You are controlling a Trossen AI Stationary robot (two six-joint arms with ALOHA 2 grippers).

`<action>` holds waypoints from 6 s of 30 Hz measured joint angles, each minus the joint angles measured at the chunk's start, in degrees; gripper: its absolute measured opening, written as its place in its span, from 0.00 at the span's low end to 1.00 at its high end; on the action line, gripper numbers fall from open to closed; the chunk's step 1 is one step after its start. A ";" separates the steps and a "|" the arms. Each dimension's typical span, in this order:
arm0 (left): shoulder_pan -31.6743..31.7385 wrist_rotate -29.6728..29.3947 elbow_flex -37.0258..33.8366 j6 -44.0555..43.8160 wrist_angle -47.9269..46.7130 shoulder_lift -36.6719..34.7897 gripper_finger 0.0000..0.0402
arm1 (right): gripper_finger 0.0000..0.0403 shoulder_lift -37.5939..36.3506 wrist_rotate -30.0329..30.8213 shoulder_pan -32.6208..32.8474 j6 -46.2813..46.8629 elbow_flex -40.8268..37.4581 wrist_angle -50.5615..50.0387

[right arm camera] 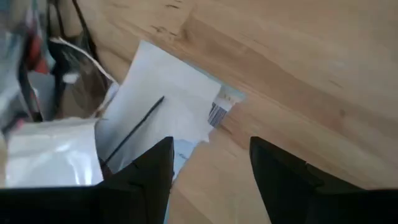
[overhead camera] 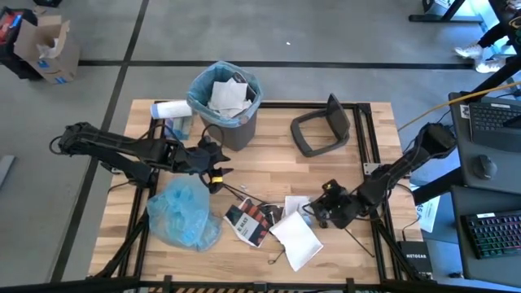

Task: Pick and place trash into bin
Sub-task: Put the white paper into the trash bin

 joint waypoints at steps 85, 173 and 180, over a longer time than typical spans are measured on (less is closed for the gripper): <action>-0.18 -4.70 5.15 28.98 -0.42 -34.69 0.41 | 0.00 13.93 -10.19 -44.63 -94.48 53.77 30.31; -0.20 -4.46 4.78 4.12 -4.09 -9.11 0.41 | 0.57 16.95 -23.95 -6.57 -31.75 -1.19 45.26; -0.20 -4.50 4.79 5.05 -4.27 -9.08 0.41 | 0.34 20.41 -24.19 -6.64 -41.90 7.64 37.78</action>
